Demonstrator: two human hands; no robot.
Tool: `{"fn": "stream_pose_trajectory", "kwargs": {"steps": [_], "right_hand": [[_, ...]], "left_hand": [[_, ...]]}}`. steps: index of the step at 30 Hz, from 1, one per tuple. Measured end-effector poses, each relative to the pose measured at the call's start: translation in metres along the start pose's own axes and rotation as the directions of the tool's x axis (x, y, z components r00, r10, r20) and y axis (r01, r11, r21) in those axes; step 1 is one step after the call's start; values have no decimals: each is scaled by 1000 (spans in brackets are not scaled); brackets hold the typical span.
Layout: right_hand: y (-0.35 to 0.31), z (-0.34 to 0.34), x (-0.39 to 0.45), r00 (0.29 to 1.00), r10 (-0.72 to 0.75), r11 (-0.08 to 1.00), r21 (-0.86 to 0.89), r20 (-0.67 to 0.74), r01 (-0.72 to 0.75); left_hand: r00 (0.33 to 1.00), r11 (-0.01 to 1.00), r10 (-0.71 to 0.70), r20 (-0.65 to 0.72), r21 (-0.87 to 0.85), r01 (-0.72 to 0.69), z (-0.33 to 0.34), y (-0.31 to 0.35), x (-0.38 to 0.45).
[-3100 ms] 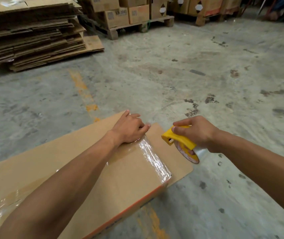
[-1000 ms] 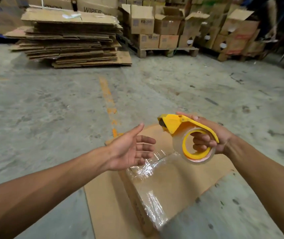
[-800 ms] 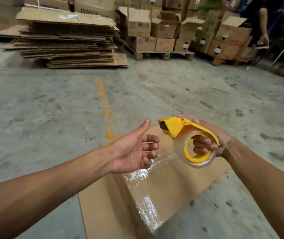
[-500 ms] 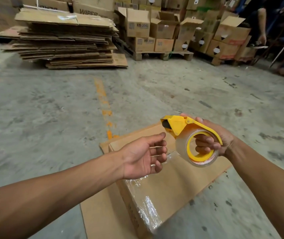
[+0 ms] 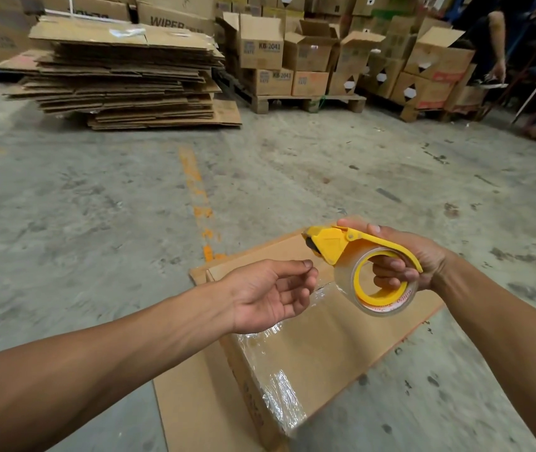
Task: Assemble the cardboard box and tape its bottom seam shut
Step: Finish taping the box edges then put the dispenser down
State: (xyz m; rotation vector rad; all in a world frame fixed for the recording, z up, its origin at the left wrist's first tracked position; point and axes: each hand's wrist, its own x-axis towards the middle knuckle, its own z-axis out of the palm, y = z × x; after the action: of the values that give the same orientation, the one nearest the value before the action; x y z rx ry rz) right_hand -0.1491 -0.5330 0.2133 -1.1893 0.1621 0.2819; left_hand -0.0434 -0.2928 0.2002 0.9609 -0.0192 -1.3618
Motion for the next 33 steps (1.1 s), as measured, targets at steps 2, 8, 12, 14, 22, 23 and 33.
{"fn": "stream_pose_trajectory", "kwargs": {"steps": [2, 8, 12, 14, 22, 23, 33], "right_hand": [[-2, 0, -2, 1000, 0, 1000, -19, -3, 0], [-9, 0, -8, 999, 25, 999, -46, 44, -23], [-13, 7, -9, 999, 36, 993, -116, -16, -38], [-14, 13, -9, 997, 71, 985, -156, -43, -77], [-12, 17, -31, 960, 196, 913, -318, -202, -254], [-8, 19, -36, 954, 207, 911, -313, -218, -269], [60, 112, 19, 920, -23, 917, -376, -392, -138]], "left_hand": [[1000, 1000, -9, 7, -2, 9, 1, 0, -1], [997, 998, -68, 45, 6, 68, 3, 2, -6], [994, 994, -100, 43, 41, 99, 2, 4, -6], [993, 992, -114, 14, 56, 113, -2, 5, -3], [982, 921, -45, -185, 374, 113, -76, 36, 18], [977, 898, -43, -209, 420, 129, -88, 43, 21], [933, 435, 226, -281, 886, 162, -137, 94, 66]]}}
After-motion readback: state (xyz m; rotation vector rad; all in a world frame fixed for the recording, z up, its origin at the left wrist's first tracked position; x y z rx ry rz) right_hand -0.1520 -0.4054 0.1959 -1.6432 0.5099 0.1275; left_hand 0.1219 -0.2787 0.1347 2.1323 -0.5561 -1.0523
